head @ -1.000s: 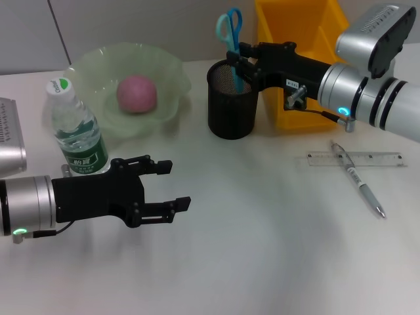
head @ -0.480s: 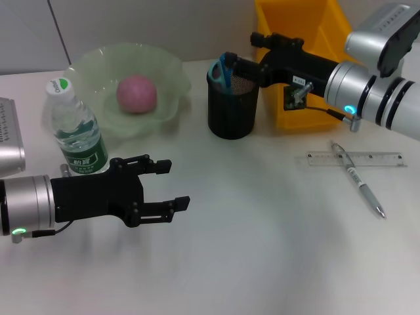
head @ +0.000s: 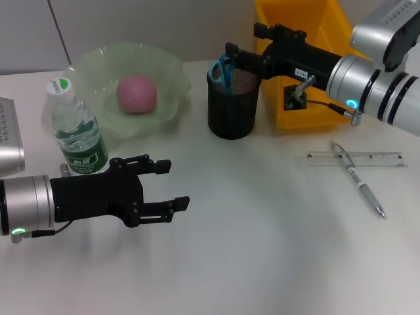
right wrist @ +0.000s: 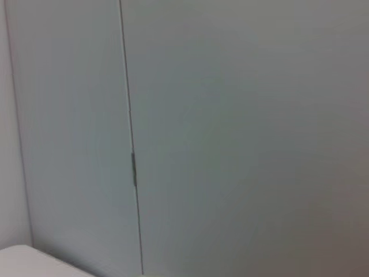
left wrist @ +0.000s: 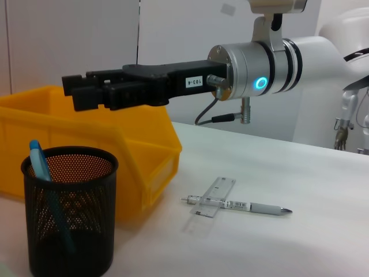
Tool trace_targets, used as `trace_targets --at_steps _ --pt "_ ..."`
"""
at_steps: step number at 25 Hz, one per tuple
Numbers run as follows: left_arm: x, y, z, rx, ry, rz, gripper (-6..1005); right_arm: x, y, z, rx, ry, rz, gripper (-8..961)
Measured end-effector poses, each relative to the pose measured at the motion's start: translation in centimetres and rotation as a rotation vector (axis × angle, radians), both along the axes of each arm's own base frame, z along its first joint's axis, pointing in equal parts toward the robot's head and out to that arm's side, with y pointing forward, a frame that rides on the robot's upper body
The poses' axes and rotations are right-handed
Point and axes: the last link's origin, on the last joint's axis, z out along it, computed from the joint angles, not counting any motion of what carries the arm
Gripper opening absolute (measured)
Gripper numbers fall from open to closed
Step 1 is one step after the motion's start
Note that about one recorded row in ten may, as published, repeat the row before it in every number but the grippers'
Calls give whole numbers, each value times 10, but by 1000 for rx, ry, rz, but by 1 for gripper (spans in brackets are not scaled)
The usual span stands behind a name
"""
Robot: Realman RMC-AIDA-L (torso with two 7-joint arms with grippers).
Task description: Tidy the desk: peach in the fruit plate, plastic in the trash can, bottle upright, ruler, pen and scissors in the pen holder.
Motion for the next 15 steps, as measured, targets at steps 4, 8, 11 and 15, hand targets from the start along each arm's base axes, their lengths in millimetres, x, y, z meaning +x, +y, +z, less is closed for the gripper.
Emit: trace_targets --at_steps 4,8,11,15 --pt "0 1 0 3 1 -2 797 -1 2 4 22 31 -10 781" --pt "1 1 1 6 2 -6 797 -3 4 8 34 30 -2 780" --pt "1 2 1 7 2 -6 797 -4 4 8 35 30 -1 780" --pt "1 2 1 10 5 -6 797 -4 5 8 35 31 0 780"
